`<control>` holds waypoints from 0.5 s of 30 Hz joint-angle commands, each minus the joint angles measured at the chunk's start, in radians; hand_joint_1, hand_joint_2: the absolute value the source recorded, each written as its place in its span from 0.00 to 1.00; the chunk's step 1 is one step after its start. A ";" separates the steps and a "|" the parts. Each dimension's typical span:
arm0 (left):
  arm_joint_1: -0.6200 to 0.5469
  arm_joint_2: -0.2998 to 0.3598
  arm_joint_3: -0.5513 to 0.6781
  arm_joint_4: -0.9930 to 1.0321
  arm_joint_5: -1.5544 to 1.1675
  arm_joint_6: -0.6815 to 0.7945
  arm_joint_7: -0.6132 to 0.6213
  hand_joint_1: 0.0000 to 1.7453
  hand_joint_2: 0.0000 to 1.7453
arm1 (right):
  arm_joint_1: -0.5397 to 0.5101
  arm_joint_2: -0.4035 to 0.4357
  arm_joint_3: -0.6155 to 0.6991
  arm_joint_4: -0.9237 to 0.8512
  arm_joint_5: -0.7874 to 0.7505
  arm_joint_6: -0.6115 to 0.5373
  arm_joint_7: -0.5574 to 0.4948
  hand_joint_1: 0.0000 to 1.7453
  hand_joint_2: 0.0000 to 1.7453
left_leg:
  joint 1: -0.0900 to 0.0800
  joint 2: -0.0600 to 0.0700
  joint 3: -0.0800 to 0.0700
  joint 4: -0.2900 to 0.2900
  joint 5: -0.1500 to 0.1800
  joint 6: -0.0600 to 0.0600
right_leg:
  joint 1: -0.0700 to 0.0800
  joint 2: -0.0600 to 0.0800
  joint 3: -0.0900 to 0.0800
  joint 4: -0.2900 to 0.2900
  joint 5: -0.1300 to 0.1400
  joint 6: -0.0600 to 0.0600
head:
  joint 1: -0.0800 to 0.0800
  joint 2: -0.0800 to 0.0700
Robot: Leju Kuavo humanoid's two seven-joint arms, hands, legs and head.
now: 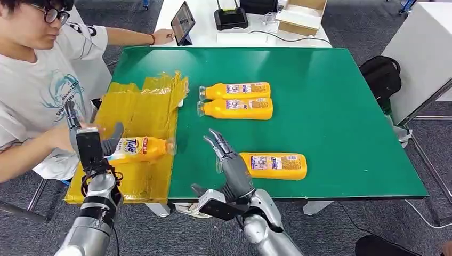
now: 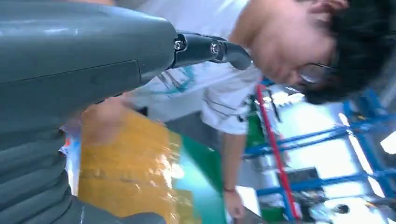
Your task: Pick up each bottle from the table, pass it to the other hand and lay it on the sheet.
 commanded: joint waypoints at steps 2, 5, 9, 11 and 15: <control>0.146 -0.074 -0.014 -0.284 0.221 -0.167 0.004 0.00 1.00 | -0.052 -0.185 -0.057 -0.004 0.163 0.083 0.191 0.00 1.00 | 0.000 0.000 0.003 0.000 -0.001 0.002 | 0.000 -0.001 0.003 -0.001 -0.001 -0.002 | 0.000 0.000; 0.175 -0.097 0.000 -0.284 0.239 -0.236 0.004 0.00 1.00 | -0.040 -0.257 -0.088 -0.003 0.227 0.181 0.288 0.00 1.00 | -0.001 -0.002 0.002 0.000 -0.001 0.002 | 0.000 -0.003 0.003 -0.001 -0.001 -0.001 | 0.000 0.000; 0.182 -0.102 0.005 -0.266 0.241 -0.265 0.004 0.00 1.00 | -0.029 -0.289 -0.105 -0.001 0.249 0.219 0.326 0.00 1.00 | -0.001 -0.002 0.002 0.000 -0.001 0.002 | 0.000 -0.003 0.003 -0.002 -0.001 -0.001 | 0.000 0.000; 0.182 -0.100 0.007 -0.243 0.226 -0.270 0.004 0.00 1.00 | -0.024 -0.296 -0.112 0.000 0.250 0.242 0.343 0.00 1.00 | -0.001 -0.001 0.001 0.000 -0.002 0.002 | 0.000 -0.002 0.002 -0.001 -0.001 -0.002 | 0.000 0.000; 0.200 -0.097 0.004 -0.207 0.188 -0.273 0.004 0.00 1.00 | -0.011 -0.320 -0.136 0.021 0.256 0.256 0.352 0.00 1.00 | -0.001 -0.001 0.002 -0.001 -0.001 0.002 | 0.000 -0.002 0.002 -0.002 -0.001 -0.001 | 0.000 0.000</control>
